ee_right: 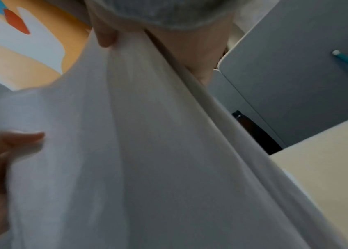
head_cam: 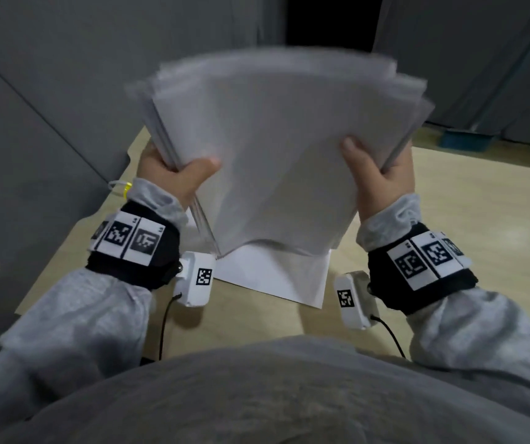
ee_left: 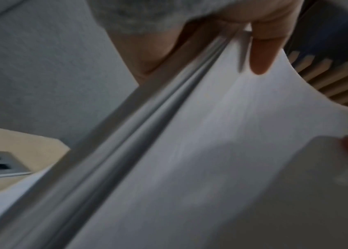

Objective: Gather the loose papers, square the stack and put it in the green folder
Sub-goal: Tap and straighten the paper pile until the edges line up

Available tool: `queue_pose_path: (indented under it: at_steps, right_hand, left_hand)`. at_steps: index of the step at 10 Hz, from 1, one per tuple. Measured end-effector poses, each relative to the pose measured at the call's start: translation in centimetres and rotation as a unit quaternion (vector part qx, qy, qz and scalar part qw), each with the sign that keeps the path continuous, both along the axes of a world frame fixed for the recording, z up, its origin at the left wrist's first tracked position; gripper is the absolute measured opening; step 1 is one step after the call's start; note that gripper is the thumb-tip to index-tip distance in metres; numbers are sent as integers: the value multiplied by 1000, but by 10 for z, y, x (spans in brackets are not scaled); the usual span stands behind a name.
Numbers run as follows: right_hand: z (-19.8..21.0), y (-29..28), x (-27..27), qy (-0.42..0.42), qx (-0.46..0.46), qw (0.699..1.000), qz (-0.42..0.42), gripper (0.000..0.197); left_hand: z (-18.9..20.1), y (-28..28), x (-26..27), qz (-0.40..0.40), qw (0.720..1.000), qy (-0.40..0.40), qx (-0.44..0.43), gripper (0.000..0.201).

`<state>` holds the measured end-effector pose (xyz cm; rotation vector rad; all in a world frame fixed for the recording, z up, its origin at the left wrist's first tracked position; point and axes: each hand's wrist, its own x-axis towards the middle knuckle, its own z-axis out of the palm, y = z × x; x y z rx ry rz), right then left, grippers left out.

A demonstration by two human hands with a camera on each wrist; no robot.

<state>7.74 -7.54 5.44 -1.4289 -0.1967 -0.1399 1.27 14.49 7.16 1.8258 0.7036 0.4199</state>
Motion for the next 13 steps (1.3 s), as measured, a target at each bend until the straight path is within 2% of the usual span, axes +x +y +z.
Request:
queue_pose_path:
  at_steps: [1,2,3,4,5,6,7,8,9,10,11,12,13]
  right_hand:
    - [-10,2,1,90,-119,988,25,33]
    - [-11,8,-2,135,-134,982,11,9]
    - [1,5,-2,90,-28,995,-17,10]
    - [4,-1,0,50,-14,999,-10,40]
    - [-1,-2,2,48,-44,998,15,52]
    - [-3,-1,6,50,-50,997,11,58]
    - [1,-5,13,42,-85,994,-50,69]
    - [9,-12,19,11,-157,979,-132,86]
    - [19,-14,19,-109,-303,933,-162,86]
    - [29,-7,16,-204,-407,888,-61,72]
    - [32,-4,13,-115,-361,925,20,36]
    - [23,-5,14,-44,-315,946,64,16]
    - [13,-5,16,-1,-301,952,51,10]
  left_hand:
    - [-14,-1,2,-39,997,64,-17,64]
    - [-16,-5,6,-25,995,91,23,64]
    - [-6,-2,4,7,998,53,37,57]
    - [-5,3,2,-26,999,40,-2,64]
    - [-14,-3,4,-65,993,99,9,57]
    - [-15,-12,8,-56,994,87,25,48]
    - [-1,-13,12,-29,993,52,100,24]
    - [15,-8,16,-63,970,56,229,51]
    - [22,-6,24,-132,945,9,298,44]
    - [29,-11,26,-243,879,30,408,46]
    - [34,-15,26,-268,830,63,485,35]
    - [27,-8,25,-247,866,54,431,14]
    - [-1,17,24,-129,919,-35,371,43]
